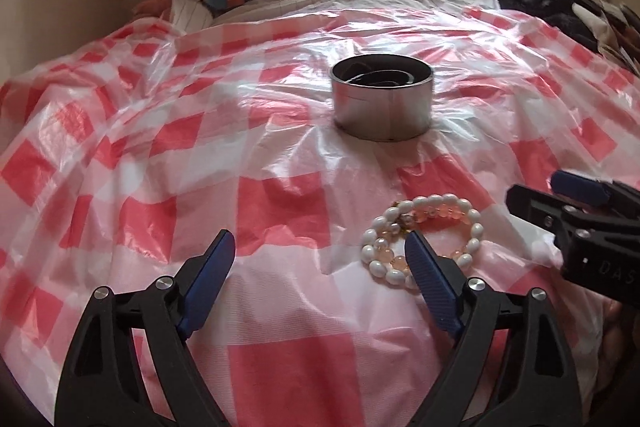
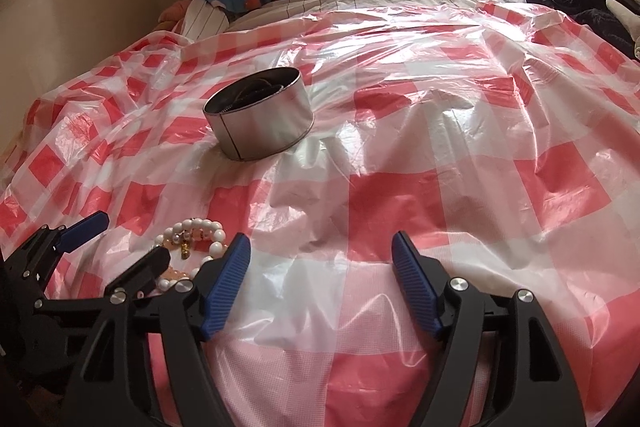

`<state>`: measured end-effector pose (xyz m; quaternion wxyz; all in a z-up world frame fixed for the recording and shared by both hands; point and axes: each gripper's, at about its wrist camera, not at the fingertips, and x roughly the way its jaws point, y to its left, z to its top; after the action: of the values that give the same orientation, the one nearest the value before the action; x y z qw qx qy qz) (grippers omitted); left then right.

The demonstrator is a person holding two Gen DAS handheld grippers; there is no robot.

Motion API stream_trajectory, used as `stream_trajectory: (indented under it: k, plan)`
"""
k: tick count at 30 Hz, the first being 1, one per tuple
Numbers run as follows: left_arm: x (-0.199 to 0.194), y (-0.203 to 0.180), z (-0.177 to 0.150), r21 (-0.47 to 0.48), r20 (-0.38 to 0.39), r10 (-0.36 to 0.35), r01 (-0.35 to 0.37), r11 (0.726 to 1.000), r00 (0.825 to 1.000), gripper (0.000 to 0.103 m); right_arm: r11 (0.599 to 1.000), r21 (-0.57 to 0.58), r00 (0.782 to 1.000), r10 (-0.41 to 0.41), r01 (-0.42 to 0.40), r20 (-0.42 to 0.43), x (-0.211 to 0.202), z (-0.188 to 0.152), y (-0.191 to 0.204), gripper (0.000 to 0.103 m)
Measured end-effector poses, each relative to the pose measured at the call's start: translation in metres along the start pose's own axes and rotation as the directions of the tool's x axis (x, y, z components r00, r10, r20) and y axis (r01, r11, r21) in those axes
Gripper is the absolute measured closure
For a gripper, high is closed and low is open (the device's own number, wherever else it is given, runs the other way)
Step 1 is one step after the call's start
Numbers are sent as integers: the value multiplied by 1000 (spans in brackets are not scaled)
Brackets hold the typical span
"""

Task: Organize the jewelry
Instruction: 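Move both tools to the pearl and peach bead bracelets beside the tin, then grasp the white pearl bracelet with the left tool while the right tool grasps the peach bead bracelet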

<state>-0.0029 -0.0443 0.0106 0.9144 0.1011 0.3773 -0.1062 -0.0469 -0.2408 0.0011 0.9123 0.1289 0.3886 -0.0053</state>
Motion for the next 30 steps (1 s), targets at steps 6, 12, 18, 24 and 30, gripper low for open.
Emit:
stream_trajectory:
  k: [6,12,18,24,30]
  plan:
    - [1,29,-5,-98,-23,54,-56,994,998,23,998,-61,999,33,-34,-10,1,1,13,32]
    - [4,34,-5,-113,-30,32,-35,993,999,23,984,-160,996,67,-76,-62,15,7,38,30]
    - [9,39,-6,-138,-49,9,-16,990,999,24,960,-279,988,-60,19,-140,38,8,56,25]
    - [3,29,-5,-93,-18,-7,5,996,1000,24,959,-123,962,-264,254,-73,8,14,-14,25]
    - [-17,4,5,44,94,-68,64,997,993,24,982,-158,994,-106,107,13,-9,14,7,25]
